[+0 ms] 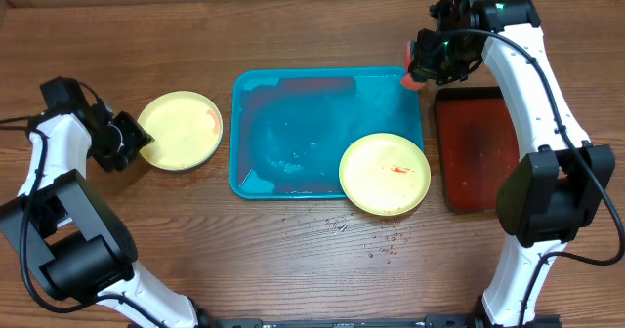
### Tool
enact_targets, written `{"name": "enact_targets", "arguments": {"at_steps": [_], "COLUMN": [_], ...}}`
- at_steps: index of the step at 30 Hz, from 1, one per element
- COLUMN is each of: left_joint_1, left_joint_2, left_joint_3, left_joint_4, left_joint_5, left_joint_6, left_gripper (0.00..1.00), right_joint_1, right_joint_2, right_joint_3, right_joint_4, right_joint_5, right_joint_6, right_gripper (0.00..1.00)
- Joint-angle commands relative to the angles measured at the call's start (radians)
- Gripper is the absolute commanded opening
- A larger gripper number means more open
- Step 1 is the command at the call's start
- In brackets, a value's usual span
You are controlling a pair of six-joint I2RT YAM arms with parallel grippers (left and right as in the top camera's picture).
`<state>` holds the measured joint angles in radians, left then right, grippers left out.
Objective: Clean dirty plates on tray and stack at the side
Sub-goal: 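Set the yellow plate onto the white plate left of the tray, then release the plate and move the left gripper to the second yellow plate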
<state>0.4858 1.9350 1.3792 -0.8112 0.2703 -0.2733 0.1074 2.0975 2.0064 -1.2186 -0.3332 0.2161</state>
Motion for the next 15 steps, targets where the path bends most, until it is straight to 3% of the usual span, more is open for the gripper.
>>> {"name": "enact_targets", "arguments": {"at_steps": [1,4,7,10,15], "left_joint_1": [-0.05,-0.122,-0.206,-0.317,-0.522], "left_joint_2": [-0.033,-0.033,-0.033,-0.033,-0.032], "left_joint_3": [0.144,0.226,0.258,0.259,0.259], "left_joint_4": [-0.089,-0.154,-0.169,-0.169,-0.157], "left_joint_5": [0.019,0.044,0.175,0.271,0.27], "left_joint_6": [0.092,0.153,0.217,0.234,0.209], "left_gripper": [0.43,0.5,0.56,0.55,0.54], "right_joint_1": [0.003,0.003,0.003,0.003,0.003], "right_joint_2": [-0.004,-0.004,-0.004,-0.004,-0.004], "right_joint_3": [-0.004,-0.004,-0.004,-0.004,-0.004], "right_joint_4": [0.005,0.006,0.01,0.008,0.008], "right_joint_5": [0.0,0.0,0.0,0.011,0.011], "right_joint_6": [-0.004,-0.004,-0.004,-0.004,-0.004], "right_gripper": [0.04,0.04,0.04,0.04,0.04]}}
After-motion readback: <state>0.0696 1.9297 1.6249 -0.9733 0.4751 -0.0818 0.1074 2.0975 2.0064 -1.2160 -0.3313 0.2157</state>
